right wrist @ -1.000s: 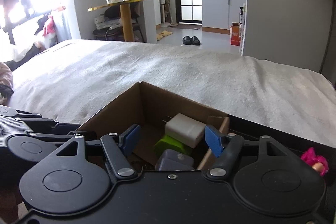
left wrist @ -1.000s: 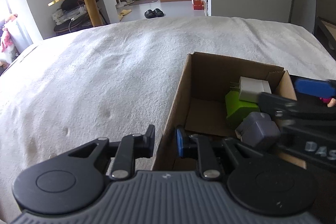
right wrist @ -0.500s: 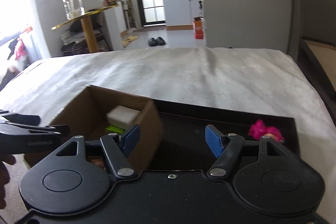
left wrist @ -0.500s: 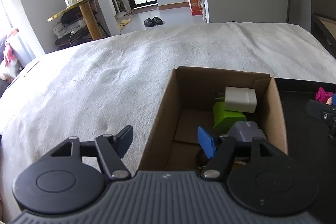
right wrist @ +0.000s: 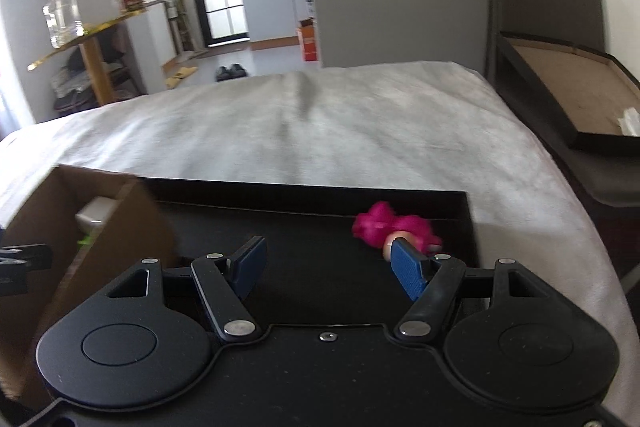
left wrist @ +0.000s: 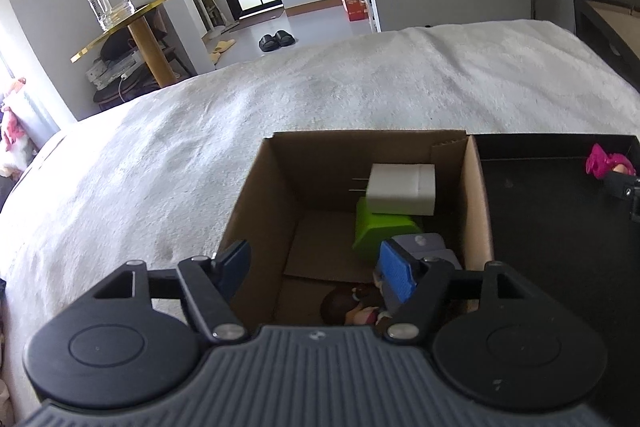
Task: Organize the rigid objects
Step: 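Move the right gripper to the pink figure and grasp it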
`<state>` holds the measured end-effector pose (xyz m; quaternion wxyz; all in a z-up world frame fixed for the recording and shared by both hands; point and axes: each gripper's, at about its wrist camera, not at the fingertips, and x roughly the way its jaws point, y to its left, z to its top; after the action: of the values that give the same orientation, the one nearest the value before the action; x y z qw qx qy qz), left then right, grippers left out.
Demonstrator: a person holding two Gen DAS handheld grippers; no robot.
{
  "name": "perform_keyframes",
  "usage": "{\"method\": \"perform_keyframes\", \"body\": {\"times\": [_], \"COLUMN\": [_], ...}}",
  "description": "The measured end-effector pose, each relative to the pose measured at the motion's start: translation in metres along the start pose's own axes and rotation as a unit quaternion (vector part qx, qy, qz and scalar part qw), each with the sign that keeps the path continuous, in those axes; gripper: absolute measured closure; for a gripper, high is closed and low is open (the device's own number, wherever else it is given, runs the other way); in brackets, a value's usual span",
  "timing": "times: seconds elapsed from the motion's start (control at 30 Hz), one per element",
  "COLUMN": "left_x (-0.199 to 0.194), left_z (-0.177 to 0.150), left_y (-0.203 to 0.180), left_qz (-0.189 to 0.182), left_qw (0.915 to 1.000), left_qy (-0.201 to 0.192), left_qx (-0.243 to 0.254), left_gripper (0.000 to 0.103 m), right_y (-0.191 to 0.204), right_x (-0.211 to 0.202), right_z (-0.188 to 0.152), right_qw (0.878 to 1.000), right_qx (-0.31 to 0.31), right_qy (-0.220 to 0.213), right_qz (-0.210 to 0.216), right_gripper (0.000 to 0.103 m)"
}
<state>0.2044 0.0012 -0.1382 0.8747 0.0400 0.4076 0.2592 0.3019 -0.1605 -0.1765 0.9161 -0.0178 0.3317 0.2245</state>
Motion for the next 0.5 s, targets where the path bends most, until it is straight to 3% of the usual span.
{"method": "perform_keyframes", "body": {"times": [0.5], "left_x": [0.005], "left_z": [0.004], "left_y": [-0.017], "left_qz": [0.02], "left_qw": [0.9993], "left_qy": [0.007], "left_qx": [0.032], "left_gripper": [0.032], "right_y": [-0.035], "right_x": [0.043], "right_z": [-0.006], "right_qw": [0.999], "right_qx": [-0.016], "right_qy": [0.014], "right_qz": [-0.036], "right_gripper": [0.03]}}
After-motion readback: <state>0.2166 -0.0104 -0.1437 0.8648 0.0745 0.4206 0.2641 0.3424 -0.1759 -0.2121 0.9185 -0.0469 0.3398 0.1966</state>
